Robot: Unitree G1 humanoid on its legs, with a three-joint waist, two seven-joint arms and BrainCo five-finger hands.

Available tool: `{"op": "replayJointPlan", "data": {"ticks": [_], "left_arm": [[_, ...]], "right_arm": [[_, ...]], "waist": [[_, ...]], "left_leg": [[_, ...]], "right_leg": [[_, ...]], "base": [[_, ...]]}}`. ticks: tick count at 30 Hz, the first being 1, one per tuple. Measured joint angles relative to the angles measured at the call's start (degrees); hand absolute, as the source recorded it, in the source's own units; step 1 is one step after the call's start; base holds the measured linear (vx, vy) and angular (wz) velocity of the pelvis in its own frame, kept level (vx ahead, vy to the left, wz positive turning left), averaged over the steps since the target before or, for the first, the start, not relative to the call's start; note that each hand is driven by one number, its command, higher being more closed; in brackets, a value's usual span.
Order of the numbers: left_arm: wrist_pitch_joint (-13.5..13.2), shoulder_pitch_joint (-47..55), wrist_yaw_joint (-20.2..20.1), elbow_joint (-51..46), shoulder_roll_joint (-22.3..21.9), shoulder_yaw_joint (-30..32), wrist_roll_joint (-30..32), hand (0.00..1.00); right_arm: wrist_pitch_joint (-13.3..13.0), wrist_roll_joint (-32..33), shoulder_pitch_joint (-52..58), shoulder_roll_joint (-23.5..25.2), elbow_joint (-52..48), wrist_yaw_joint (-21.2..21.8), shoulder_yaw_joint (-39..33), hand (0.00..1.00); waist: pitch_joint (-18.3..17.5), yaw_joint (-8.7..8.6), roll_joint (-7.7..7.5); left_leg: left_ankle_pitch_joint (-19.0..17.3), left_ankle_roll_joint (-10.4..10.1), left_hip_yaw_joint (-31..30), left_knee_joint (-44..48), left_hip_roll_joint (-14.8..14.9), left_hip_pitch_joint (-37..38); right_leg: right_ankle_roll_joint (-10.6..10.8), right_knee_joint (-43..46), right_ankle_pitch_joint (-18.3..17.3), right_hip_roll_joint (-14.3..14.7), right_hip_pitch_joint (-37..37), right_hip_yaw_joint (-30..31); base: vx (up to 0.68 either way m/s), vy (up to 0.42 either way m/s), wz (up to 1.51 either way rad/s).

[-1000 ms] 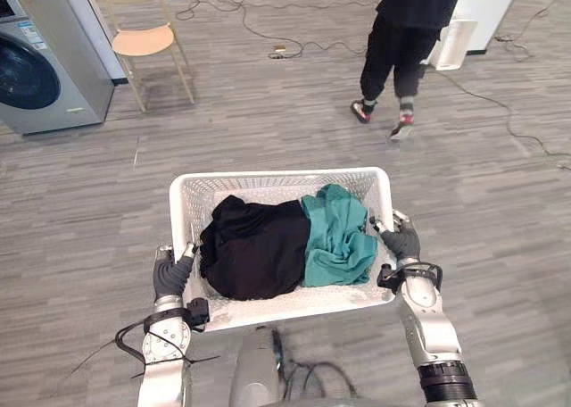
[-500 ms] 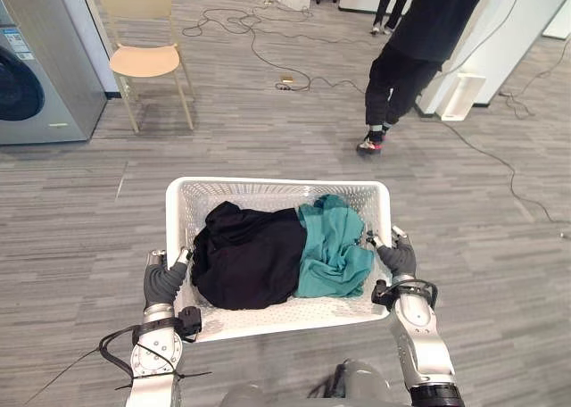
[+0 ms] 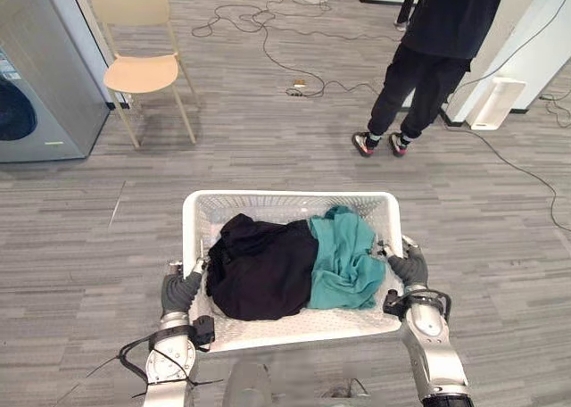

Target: Pick up the laundry basket with both hands and put the clothes into the washing machine.

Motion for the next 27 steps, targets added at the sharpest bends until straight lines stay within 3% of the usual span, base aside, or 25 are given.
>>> {"op": "replayJointPlan", "data": {"ticks": [2,5,6,7,12,17,20,22,24,26,27], "left_arm": [[-0.2,-0.2,0.1,0.0,0.2,0.0,0.0,1.0],[-0.3,-0.6,0.0,0.6,0.4,-0.2,0.0,1.0],[-0.3,-0.7,0.0,0.9,0.7,-0.4,0.0,1.0],[-0.4,-0.7,-1.2,0.9,-0.4,-1.6,0.1,1.0],[-0.5,-0.7,-1.2,0.9,-0.4,-1.6,0.1,1.0],[-0.5,-0.7,-1.2,2.9,-0.4,-0.8,0.1,1.0],[-0.5,-0.8,-1.2,7.9,-1.5,-0.2,0.1,1.0],[-0.5,-1.7,-1.4,10.9,-3.9,0.4,0.1,1.0],[-0.5,-1.8,-1.4,12.1,-6.3,0.8,0.1,1.0],[-1.0,-1.7,-1.4,12.2,-6.8,1.5,0.0,1.0],[-1.5,-1.8,-1.4,12.3,-6.5,1.5,0.0,1.0]], "right_arm": [[-0.5,-0.2,0.3,0.6,-0.2,0.0,-0.1,1.0],[-0.9,-0.6,0.7,1.3,-0.4,0.0,-1.0,1.0],[-1.0,-0.9,1.3,1.5,-0.4,0.0,-1.0,1.0],[-1.1,-2.1,2.8,0.8,0.5,0.2,-2.2,1.0],[-1.3,-2.1,2.7,0.7,0.9,0.3,-2.2,1.0],[-2.7,-2.1,0.4,0.1,7.4,1.1,-2.3,1.0],[-2.7,-2.0,-0.4,-0.7,12.7,1.9,-2.7,1.0],[-2.7,-2.0,-1.9,-1.8,14.9,2.6,-3.3,1.0],[-2.2,-2.1,-3.6,-3.7,16.0,2.6,-3.3,1.0],[-2.2,-2.1,-4.1,-3.6,15.9,2.7,-3.1,1.0],[-2.2,-2.1,-4.3,-3.4,16.0,2.7,-3.1,1.0]], "waist": [[-0.8,-0.36,-1.22],[-0.9,-0.31,-1.41],[-1.1,-0.45,-1.84],[-0.2,-0.55,-1.92],[0.3,-0.53,-1.92],[1.6,-0.51,-1.95],[2.5,-0.6,-1.43],[4.4,-0.57,-0.52],[5.4,-0.27,1.13],[5.5,-0.1,1.08],[5.7,-0.24,0.73]], "left_leg": [[-0.3,0.4,0.0,-1.0,-0.7,0.5],[-0.5,0.8,0.1,-1.3,-1.8,1.7],[-0.5,0.8,0.4,-1.4,-2.6,2.7],[0.4,0.2,0.3,-12.1,-4.3,7.4],[0.4,0.2,0.5,-12.1,-4.2,7.4],[1.4,0.1,1.8,-13.4,-4.6,5.4],[1.5,0.1,1.0,-13.4,-4.9,5.0],[-0.1,-1.1,0.6,-6.9,-4.9,0.6],[-1.9,1.0,2.1,-2.3,-4.3,-1.9],[-4.1,2.8,1.9,-2.1,-6.1,-1.8],[-5.6,4.1,1.5,-1.6,-7.9,-1.1]], "right_leg": [[0.6,-2.9,-0.3,-0.5,0.3,0.6],[2.1,-9.4,1.8,-0.4,0.3,1.0],[1.9,-10.0,6.3,-0.5,0.3,1.3],[0.3,-11.5,10.0,-0.9,-0.9,1.3],[0.3,-11.5,10.0,-1.0,-1.0,1.4],[0.3,-11.4,10.0,-1.8,-4.0,-0.3],[0.4,-10.7,9.9,-2.7,-4.0,-4.0],[1.0,-8.3,8.9,-4.3,-3.9,-8.9],[1.6,-6.1,8.4,-4.8,-3.2,-13.0],[3.3,-1.8,4.9,-7.7,-2.1,-16.9],[3.6,3.2,2.2,-10.6,-2.3,-18.5]], "base": [[0.29,0.153,0.12],[0.17,0.058,-0.08],[0.08,-0.017,-0.05],[0.06,-0.018,-0.01],[0.0,0.0,-0.02],[-0.01,-0.004,-0.1],[0.03,-0.005,0.25],[0.01,0.057,0.85],[0.0,0.171,1.0],[0.04,0.201,1.06],[0.09,0.218,0.99]]}}
